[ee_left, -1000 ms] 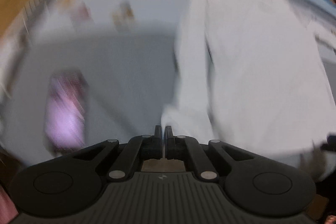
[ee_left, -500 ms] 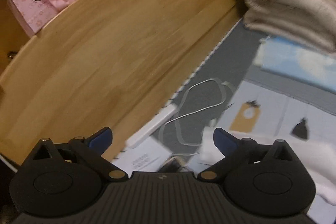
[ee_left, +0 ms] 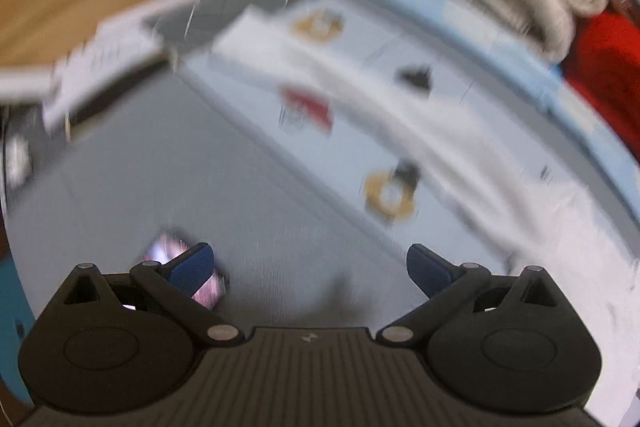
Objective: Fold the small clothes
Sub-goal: 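Grasp a sleeve with the left gripper and fold it across the shirt body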
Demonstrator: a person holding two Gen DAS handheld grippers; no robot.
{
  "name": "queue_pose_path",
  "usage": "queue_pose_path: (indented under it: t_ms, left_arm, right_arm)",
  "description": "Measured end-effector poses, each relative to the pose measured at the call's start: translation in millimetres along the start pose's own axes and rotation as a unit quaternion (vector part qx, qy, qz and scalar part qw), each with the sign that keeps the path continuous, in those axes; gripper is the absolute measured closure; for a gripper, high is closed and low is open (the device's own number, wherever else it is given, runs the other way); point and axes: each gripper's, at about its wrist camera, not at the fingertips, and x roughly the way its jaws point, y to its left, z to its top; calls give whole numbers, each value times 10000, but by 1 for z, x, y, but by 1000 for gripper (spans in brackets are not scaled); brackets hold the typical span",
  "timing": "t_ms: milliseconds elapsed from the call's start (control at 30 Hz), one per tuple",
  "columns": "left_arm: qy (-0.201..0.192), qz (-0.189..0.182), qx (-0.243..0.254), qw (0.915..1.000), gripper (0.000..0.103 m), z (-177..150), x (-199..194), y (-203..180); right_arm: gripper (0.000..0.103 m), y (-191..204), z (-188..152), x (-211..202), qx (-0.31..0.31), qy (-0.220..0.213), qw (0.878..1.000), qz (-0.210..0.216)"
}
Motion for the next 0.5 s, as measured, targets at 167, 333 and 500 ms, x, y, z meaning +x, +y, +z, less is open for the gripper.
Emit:
queue_pose_path:
  t_ms: [167, 333, 500]
  left_arm:
    - [267, 41, -69, 9996, 0, -5, 42, 6]
    - [221, -125, -456, 9986, 0, 25, 58, 5]
    - [68, -83, -543, 9985, 0, 68, 89, -2]
  right_arm:
    - [55, -15, 10, 30, 414, -250, 9981, -375]
    - [55, -7, 21, 53, 551, -166, 9981, -229]
    - [55, 0, 42, 83, 872, -85, 9956, -336]
